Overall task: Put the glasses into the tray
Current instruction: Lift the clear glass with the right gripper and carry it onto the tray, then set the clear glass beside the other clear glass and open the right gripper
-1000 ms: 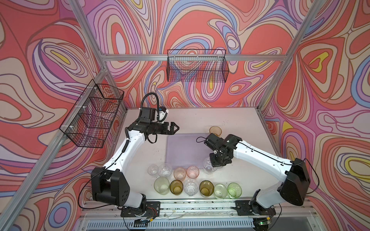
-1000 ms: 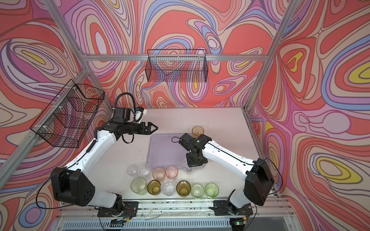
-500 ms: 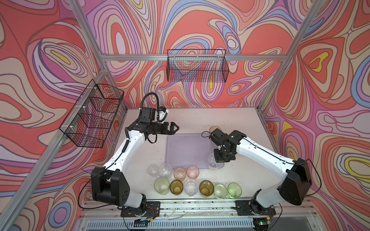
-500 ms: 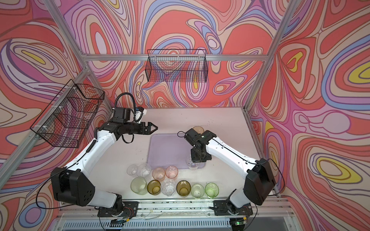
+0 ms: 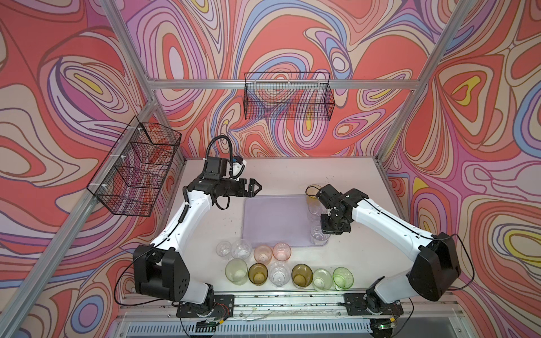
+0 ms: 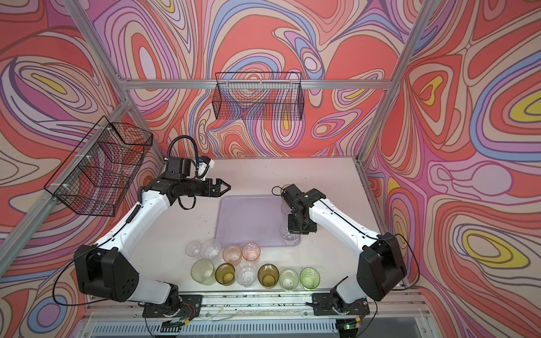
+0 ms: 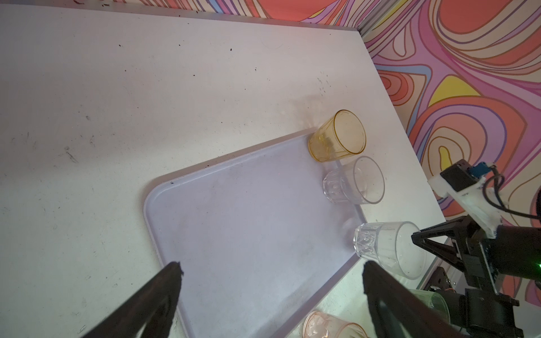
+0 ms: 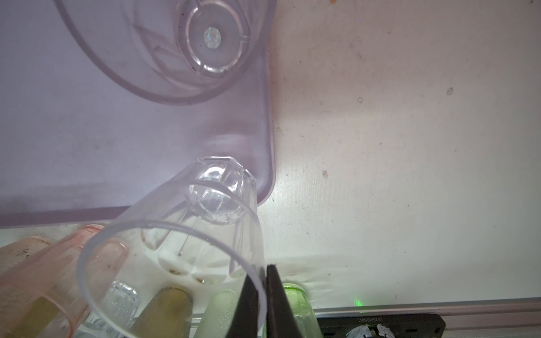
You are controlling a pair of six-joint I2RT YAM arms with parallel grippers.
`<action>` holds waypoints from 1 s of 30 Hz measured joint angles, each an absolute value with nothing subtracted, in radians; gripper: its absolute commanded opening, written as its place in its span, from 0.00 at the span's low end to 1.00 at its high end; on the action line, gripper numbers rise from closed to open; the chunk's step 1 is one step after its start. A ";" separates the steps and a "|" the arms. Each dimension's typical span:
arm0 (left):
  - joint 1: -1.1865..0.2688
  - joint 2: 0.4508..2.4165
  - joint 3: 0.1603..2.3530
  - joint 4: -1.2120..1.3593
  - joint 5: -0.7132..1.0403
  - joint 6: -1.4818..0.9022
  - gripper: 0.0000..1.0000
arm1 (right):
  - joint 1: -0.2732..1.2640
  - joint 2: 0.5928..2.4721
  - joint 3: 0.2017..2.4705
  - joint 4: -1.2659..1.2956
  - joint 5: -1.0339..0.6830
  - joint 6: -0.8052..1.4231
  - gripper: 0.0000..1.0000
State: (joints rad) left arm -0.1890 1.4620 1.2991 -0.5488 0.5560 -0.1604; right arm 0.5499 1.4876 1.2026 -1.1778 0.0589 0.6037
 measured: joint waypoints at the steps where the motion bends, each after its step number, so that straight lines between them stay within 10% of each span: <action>1: -0.189 1.462 1.299 -0.549 0.556 -0.160 0.99 | 0.548 1.488 1.199 -1.171 0.057 0.604 0.00; 30: -0.189 1.462 1.299 -0.549 0.549 -0.157 0.99 | 0.498 1.488 1.127 -1.076 0.053 0.623 0.00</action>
